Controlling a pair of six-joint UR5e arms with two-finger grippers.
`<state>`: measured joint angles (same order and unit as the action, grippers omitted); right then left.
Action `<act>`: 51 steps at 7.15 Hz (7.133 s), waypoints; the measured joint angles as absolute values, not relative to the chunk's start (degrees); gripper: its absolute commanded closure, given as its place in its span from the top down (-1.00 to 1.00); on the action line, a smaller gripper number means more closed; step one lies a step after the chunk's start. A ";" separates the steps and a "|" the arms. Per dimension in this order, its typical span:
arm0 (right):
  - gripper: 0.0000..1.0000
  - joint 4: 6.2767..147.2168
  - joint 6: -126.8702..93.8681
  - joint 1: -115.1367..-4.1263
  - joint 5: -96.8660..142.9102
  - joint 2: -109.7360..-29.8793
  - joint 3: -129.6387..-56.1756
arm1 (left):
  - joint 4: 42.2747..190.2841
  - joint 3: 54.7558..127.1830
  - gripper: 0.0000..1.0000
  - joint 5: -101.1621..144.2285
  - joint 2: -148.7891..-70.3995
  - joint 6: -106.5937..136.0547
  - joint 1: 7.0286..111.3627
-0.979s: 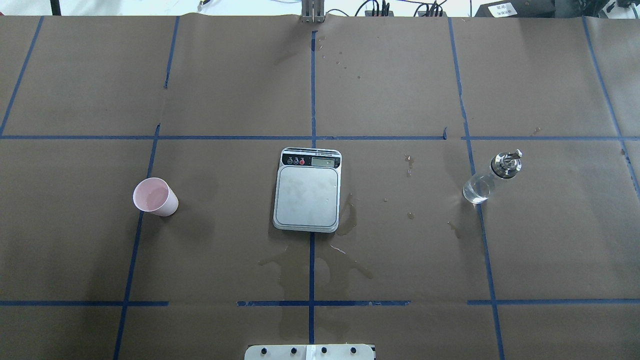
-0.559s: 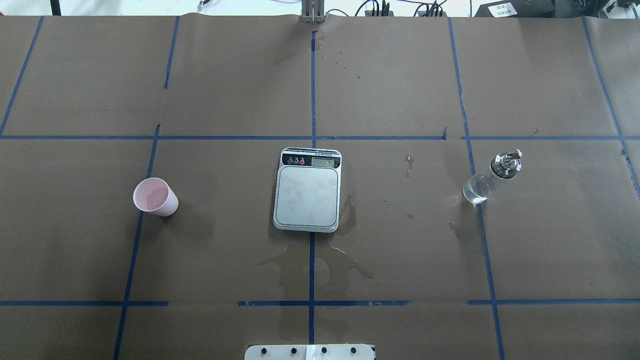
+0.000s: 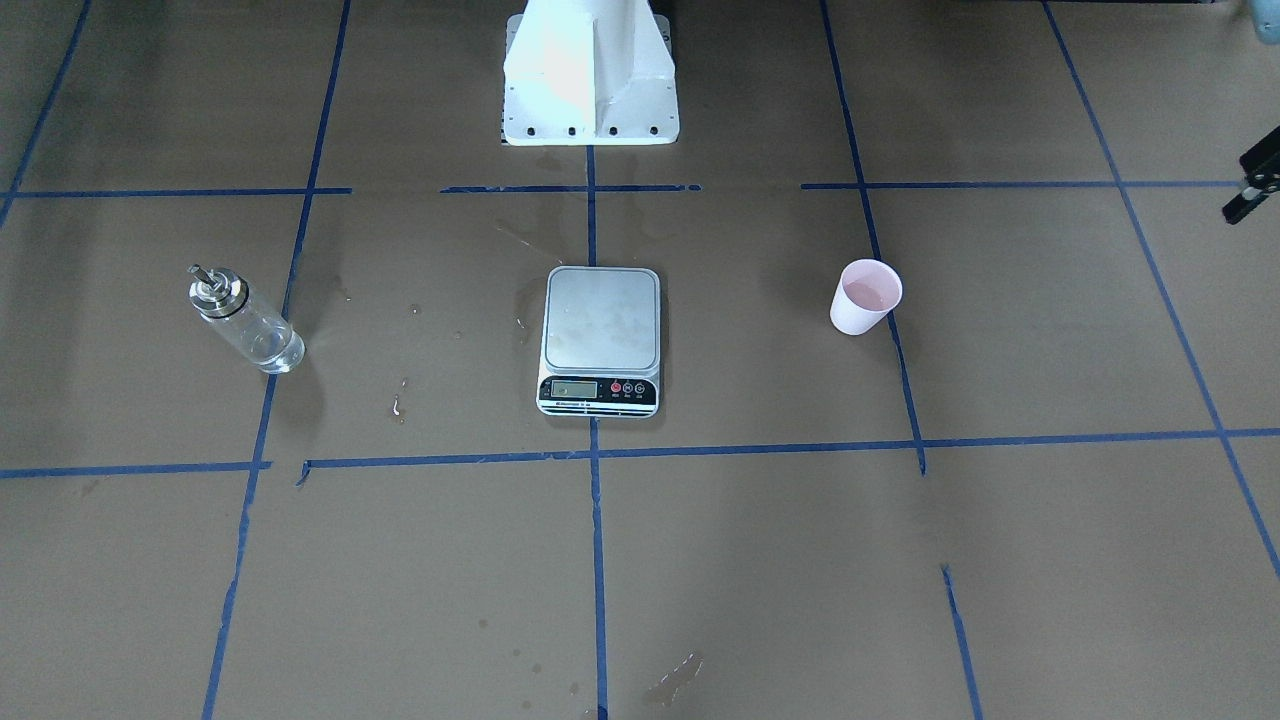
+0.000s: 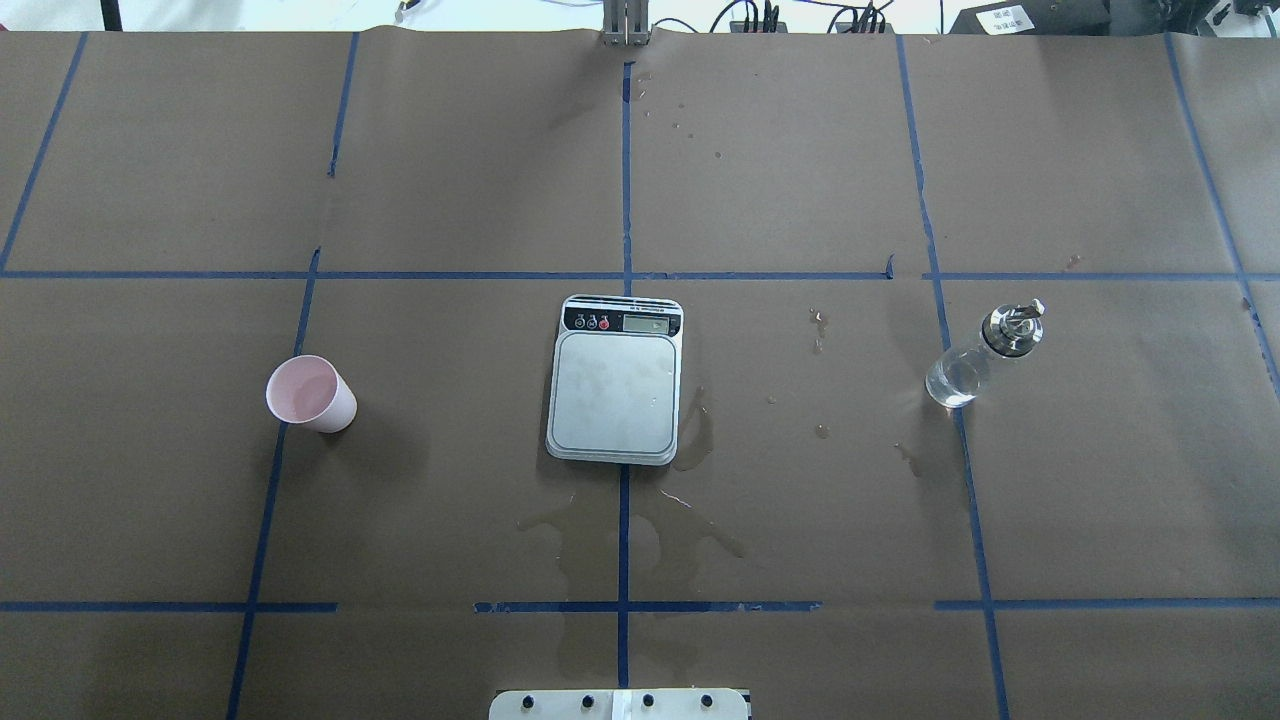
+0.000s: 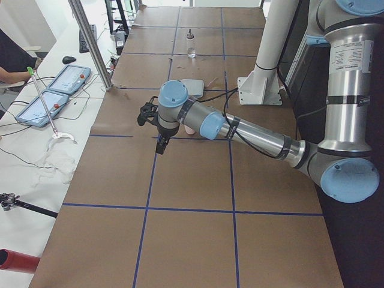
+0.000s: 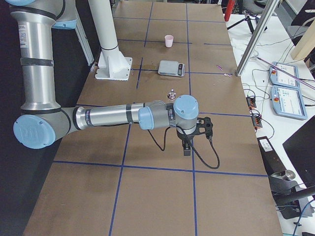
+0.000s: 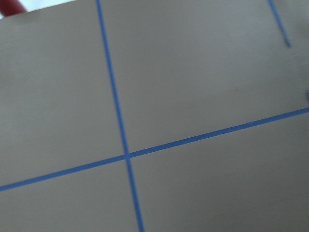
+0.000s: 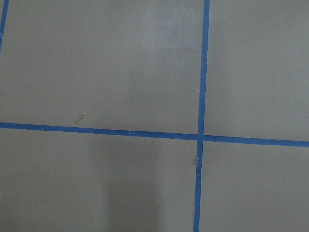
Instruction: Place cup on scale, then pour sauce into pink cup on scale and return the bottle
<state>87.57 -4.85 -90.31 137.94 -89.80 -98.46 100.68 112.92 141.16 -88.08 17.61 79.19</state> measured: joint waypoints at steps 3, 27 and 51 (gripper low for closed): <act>1.00 87.70 -5.09 -89.96 138.09 -89.67 -98.31 | 107.10 115.26 1.00 130.79 -90.92 51.38 60.77; 1.00 87.79 -5.03 -89.65 138.40 -88.59 -98.39 | 105.49 108.43 -1.00 118.88 -98.19 69.29 41.06; 1.00 88.34 -5.10 -89.70 139.85 -88.14 -98.94 | 87.38 95.43 0.99 114.54 -135.65 94.89 31.56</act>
